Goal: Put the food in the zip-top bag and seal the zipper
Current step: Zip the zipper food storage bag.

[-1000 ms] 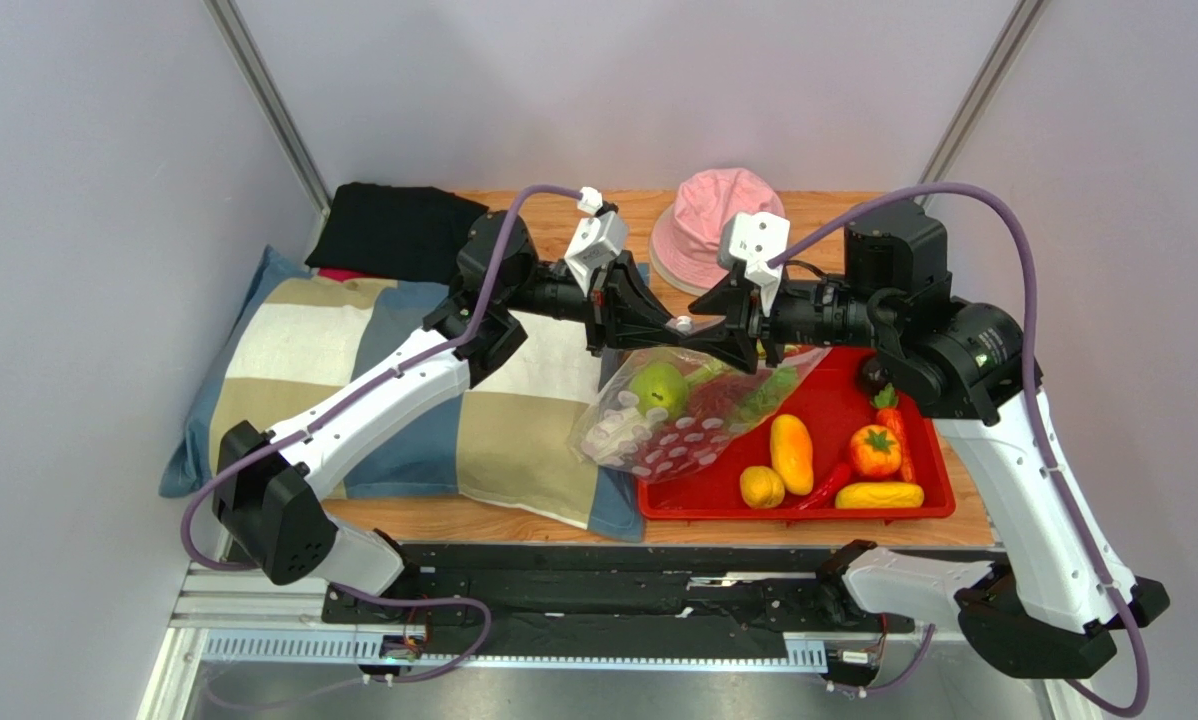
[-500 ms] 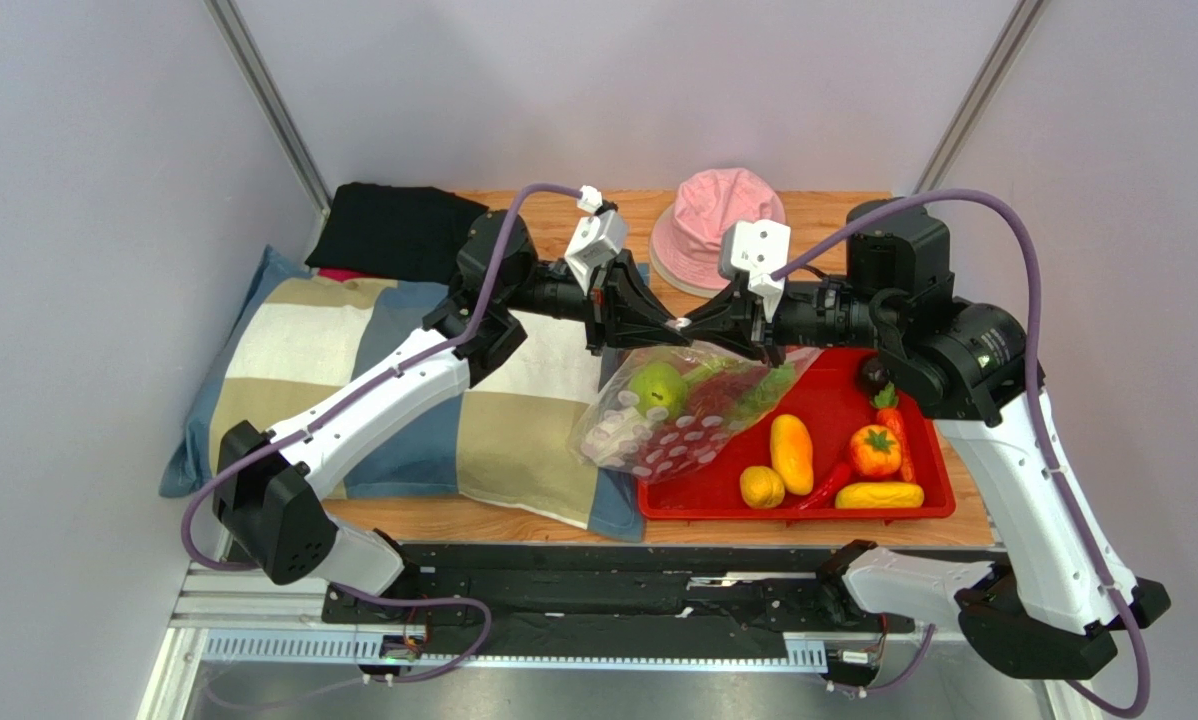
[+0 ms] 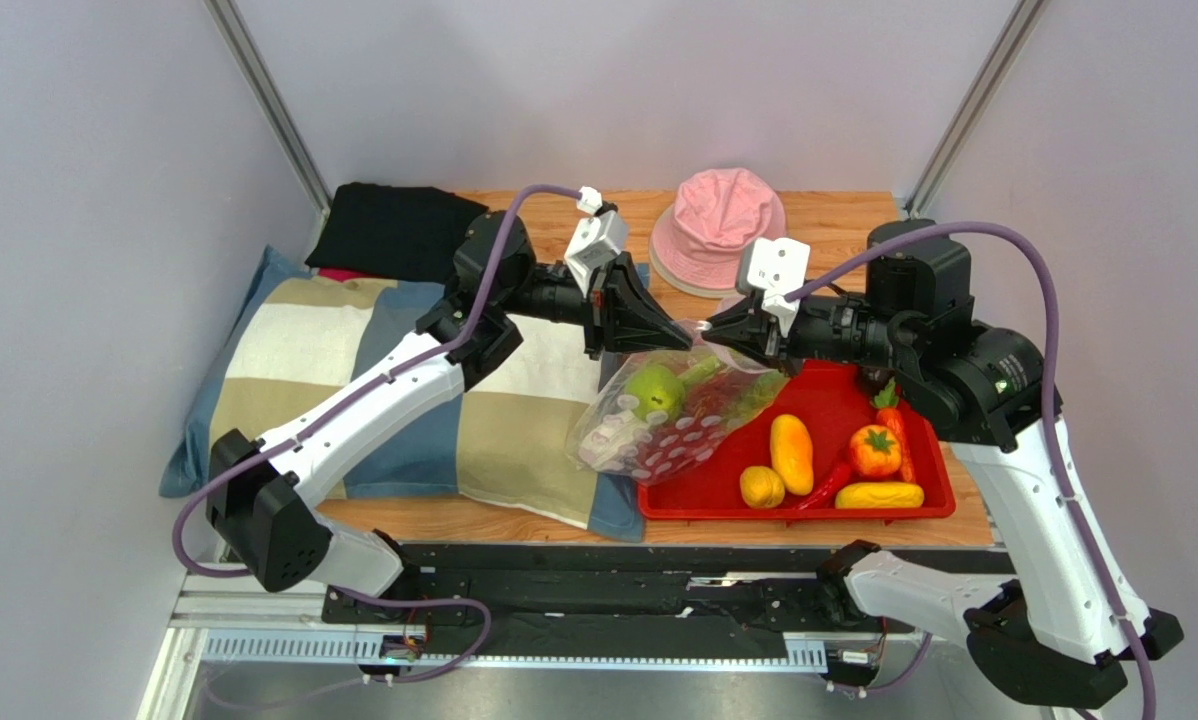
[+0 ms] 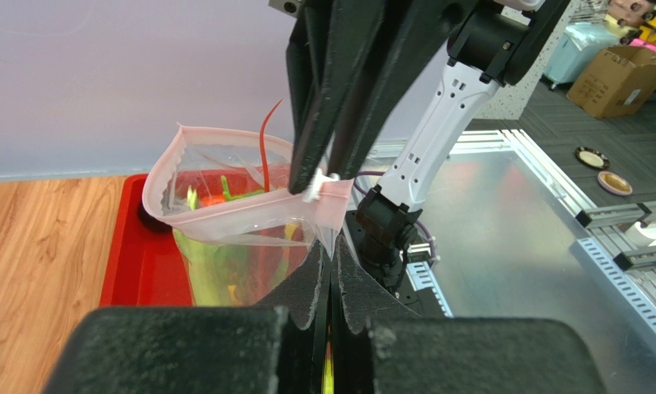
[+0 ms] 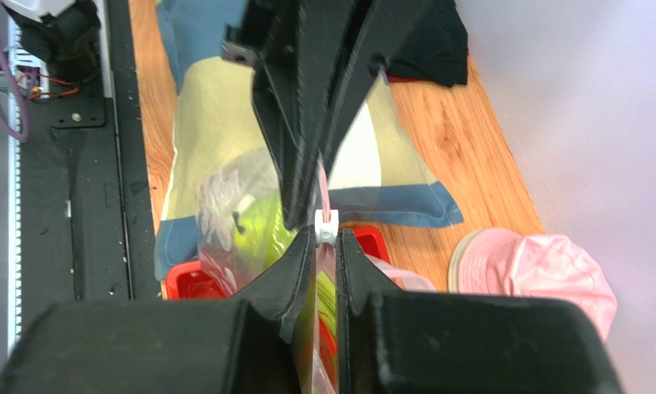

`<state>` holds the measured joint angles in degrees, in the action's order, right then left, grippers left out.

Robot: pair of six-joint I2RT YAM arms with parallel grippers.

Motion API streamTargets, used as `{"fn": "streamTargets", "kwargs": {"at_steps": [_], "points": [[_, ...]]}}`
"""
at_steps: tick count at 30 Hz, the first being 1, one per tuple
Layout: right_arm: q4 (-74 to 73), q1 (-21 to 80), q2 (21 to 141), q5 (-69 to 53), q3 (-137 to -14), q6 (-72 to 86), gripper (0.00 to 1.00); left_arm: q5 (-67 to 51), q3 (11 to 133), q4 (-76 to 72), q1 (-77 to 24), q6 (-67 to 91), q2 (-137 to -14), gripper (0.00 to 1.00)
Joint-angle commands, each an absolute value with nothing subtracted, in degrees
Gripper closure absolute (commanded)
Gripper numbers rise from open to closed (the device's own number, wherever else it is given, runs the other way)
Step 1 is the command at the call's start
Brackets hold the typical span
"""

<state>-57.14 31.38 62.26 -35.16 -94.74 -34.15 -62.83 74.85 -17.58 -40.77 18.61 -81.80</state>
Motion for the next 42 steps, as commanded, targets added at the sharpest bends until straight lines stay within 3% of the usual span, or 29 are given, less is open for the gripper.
{"fn": "streamTargets", "kwargs": {"at_steps": [1,11,24,42], "points": [[-61.17,28.04,60.47,-30.94,-93.17,-36.65,1.0,-64.16,79.28,-20.3,-39.55,17.4,-75.85,1.0],[-63.19,25.14,58.8,-29.88,-91.23,-39.81,1.0,-61.44,80.5,-18.81,-38.59,15.91,-74.09,1.0],[-71.45,8.28,57.13,-31.73,-88.77,-47.46,1.0,-58.01,79.8,-20.65,-34.72,17.13,-72.6,1.0],[-77.52,-4.13,55.9,-32.87,-85.16,-56.43,1.0,-57.65,79.8,-23.99,-30.67,21.36,-74.61,1.0]]}}
